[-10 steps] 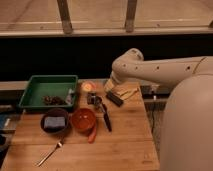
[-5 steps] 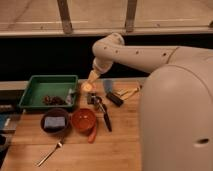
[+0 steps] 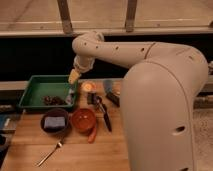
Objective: Place grapes in table surface
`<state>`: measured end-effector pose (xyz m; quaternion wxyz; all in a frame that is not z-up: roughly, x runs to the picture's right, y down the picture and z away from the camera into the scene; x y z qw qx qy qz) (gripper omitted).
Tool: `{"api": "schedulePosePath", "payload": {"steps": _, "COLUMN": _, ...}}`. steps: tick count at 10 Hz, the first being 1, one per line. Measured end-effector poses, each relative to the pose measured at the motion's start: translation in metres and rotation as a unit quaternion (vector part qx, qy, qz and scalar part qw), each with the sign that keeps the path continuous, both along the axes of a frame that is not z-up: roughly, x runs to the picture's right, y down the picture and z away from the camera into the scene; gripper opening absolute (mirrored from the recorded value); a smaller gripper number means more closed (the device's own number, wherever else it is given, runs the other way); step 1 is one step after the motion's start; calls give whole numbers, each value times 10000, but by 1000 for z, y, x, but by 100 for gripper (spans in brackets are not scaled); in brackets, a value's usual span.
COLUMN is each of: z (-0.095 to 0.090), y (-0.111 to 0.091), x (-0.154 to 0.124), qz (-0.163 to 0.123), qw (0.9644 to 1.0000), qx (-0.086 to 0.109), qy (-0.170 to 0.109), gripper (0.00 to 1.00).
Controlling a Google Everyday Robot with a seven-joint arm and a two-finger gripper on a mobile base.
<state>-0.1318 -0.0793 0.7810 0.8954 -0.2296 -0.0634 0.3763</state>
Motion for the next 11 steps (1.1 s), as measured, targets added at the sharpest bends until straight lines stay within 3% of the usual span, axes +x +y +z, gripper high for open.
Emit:
{"api": "schedulePosePath", "payload": {"steps": 3, "z": 1, "y": 1, "x": 0, "qz": -11, "qw": 10000, "qx": -71, "qy": -30, "gripper": 80}}
{"api": "schedulePosePath", "payload": {"steps": 4, "z": 4, "y": 11, "x": -3, "qz": -110, "qw": 9996, "qx": -207, "qy": -139, "gripper": 80}}
{"api": "schedulePosePath", "payload": {"steps": 6, "z": 3, "y": 33, "x": -15, "qz": -252, "qw": 9984, "qx": -359, "qy": -347, "gripper": 80}}
{"api": "schedulePosePath", "payload": {"steps": 8, "z": -12, "y": 69, "x": -49, "qz": -381, "qw": 9955, "qx": -533, "qy": -683, "gripper": 80}}
{"api": "schedulePosePath", "payload": {"steps": 9, "z": -21, "y": 88, "x": -67, "qz": -334, "qw": 9938, "qx": -592, "qy": -876, "gripper": 80}}
{"api": "schedulePosePath", "payload": {"steps": 11, "z": -42, "y": 116, "x": -101, "qz": -134, "qw": 9897, "qx": -522, "qy": -1324, "gripper": 80}}
